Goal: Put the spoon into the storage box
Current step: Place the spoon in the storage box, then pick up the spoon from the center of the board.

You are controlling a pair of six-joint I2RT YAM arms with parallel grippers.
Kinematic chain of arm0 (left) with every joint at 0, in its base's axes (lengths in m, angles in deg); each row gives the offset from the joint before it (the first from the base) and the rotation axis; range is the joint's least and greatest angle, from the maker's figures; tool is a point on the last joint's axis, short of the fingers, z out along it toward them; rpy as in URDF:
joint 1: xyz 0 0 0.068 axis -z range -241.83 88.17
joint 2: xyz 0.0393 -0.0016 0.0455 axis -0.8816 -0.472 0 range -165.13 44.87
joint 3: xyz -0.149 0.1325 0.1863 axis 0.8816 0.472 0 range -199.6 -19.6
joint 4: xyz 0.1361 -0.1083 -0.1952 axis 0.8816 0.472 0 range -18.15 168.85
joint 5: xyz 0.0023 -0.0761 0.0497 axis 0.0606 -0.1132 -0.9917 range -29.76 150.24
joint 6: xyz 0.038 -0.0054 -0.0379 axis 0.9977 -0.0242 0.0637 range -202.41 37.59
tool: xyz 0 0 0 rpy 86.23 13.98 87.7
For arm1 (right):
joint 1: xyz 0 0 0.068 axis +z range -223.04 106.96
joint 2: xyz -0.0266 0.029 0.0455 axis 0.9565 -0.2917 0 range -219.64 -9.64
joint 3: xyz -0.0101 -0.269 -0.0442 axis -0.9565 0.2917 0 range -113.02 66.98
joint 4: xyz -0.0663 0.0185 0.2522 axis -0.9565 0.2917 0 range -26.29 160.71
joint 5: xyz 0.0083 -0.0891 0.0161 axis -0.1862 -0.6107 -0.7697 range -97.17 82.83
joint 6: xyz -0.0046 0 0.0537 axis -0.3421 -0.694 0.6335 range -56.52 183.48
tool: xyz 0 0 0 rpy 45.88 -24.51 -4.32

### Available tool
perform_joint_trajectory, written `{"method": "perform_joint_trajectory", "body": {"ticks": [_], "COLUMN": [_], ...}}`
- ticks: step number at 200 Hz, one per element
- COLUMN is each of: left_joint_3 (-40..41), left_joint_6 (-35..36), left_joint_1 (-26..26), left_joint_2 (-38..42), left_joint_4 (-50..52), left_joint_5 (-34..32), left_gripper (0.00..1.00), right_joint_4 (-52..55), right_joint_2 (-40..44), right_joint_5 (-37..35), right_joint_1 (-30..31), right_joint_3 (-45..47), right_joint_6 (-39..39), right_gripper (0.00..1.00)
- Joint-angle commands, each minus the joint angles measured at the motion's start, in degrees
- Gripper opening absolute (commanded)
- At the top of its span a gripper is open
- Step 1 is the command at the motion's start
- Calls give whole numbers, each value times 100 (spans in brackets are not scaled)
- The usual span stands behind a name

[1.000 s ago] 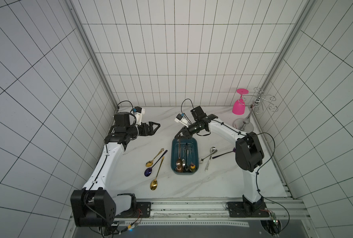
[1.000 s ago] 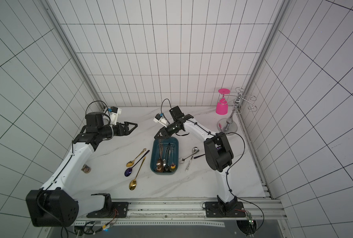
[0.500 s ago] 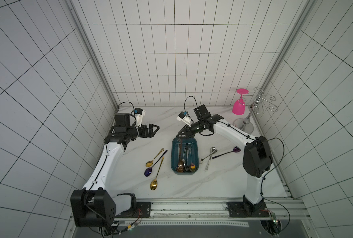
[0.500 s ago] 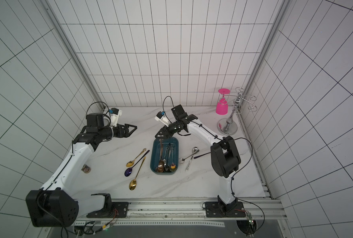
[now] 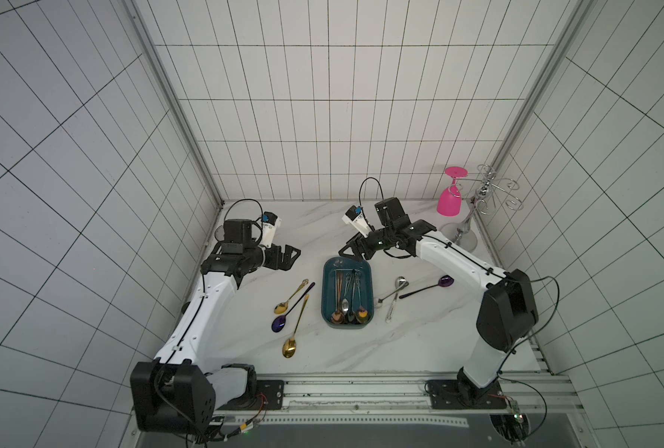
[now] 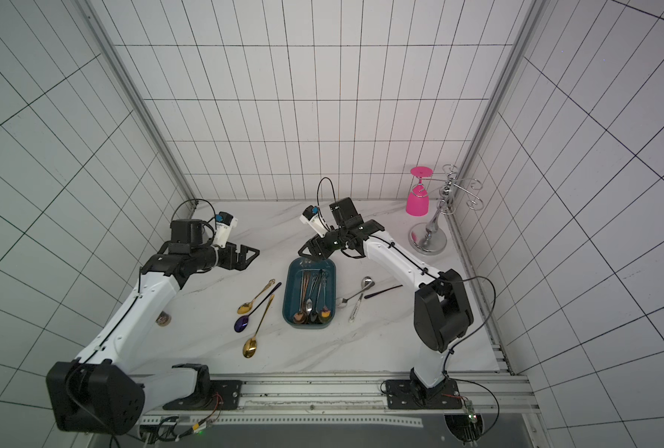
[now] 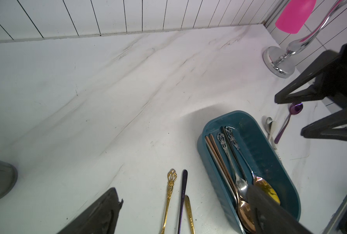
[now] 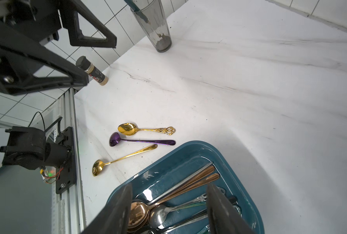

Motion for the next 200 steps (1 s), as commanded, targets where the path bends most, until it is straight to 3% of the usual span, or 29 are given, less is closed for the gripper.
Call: {"method": "perform_joint_trajectory", "body": {"ticks": [1,29,65,119,135,200], "left_joint_3": [200,464,723,1012,1011,891], "left_joint_6": [516,805,1081,1289,1279,1122], "left_joint_1": [112,301,387,608,647,1102], "left_joint_2": [127,133,42,-373,-567,-1347], "left_joint_4": [229,327,510,480,471,370], "left_joint_5": [-560,-976,-1298,-1752,-1771,-2090], "left_gripper": [99,98,95,84,80,67], "right_joint_4": [-147,-141,112,281,361,630], "right_joint_2": [433,872,1446,2413,2642,3433], "right_joint_5": [-433,-997,-1467,-2049,-2205,-2491], "right_joint_1": [30,-22,-194,-603,-703,-910], "right_joint_3": [192,459,751,1330,1441,1920], "right_joint_6": [237,579,881,1163,1275,1415], "right_gripper": [63,71,72,84,93,93]}}
